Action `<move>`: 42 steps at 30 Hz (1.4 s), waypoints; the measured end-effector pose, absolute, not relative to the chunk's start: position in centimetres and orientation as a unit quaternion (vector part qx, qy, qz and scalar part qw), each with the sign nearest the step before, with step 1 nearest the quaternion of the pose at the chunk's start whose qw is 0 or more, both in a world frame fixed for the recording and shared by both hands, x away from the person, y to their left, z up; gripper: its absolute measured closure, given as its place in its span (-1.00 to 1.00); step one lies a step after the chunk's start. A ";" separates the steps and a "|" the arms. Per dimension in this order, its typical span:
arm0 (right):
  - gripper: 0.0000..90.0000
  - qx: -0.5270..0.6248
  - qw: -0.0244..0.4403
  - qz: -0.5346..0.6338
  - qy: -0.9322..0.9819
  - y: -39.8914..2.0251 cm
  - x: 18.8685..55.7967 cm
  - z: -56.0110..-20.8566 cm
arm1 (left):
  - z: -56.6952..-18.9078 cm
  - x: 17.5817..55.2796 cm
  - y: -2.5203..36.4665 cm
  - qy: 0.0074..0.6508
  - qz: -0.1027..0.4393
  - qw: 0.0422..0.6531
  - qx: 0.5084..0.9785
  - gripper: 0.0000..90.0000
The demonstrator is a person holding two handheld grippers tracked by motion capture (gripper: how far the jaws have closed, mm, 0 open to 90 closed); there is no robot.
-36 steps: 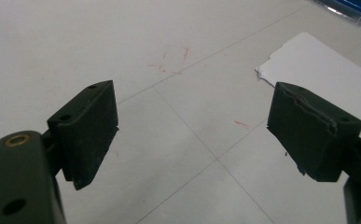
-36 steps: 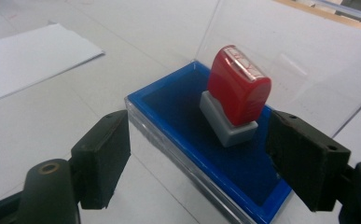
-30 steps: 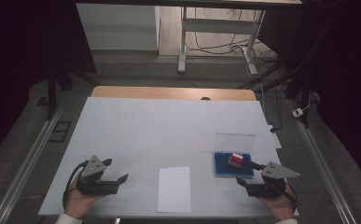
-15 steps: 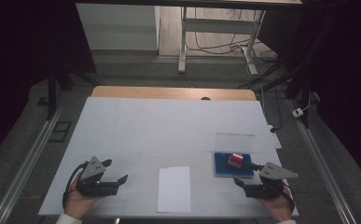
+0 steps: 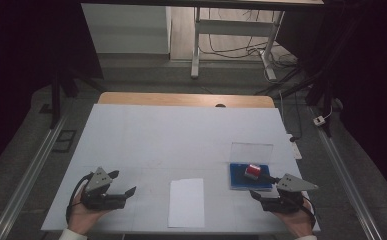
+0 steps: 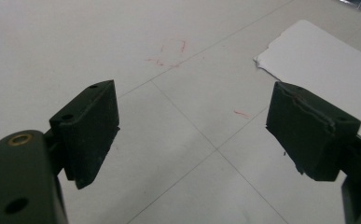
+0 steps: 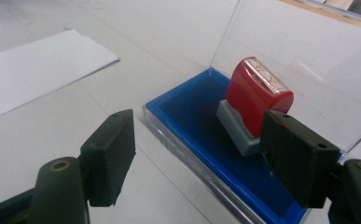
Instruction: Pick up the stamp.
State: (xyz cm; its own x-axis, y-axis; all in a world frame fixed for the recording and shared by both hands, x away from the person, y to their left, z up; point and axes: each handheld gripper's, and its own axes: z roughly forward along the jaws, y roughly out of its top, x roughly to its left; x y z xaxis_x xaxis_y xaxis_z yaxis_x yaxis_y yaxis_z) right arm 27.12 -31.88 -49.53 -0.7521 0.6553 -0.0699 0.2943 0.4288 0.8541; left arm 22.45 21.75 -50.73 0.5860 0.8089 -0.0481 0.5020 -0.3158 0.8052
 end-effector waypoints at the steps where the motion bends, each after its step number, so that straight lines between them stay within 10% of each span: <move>1: -0.38 0.288 0.199 0.451 0.821 -31.8 27.2 -49.5 | -50.7 22.5 21.7 0.415 0.186 0.412 0.789 -0.61; 42: -0.17 0.294 0.172 0.332 0.880 -29.4 33.8 -45.2 | -51.0 22.5 21.5 0.409 0.183 0.402 0.799 -0.60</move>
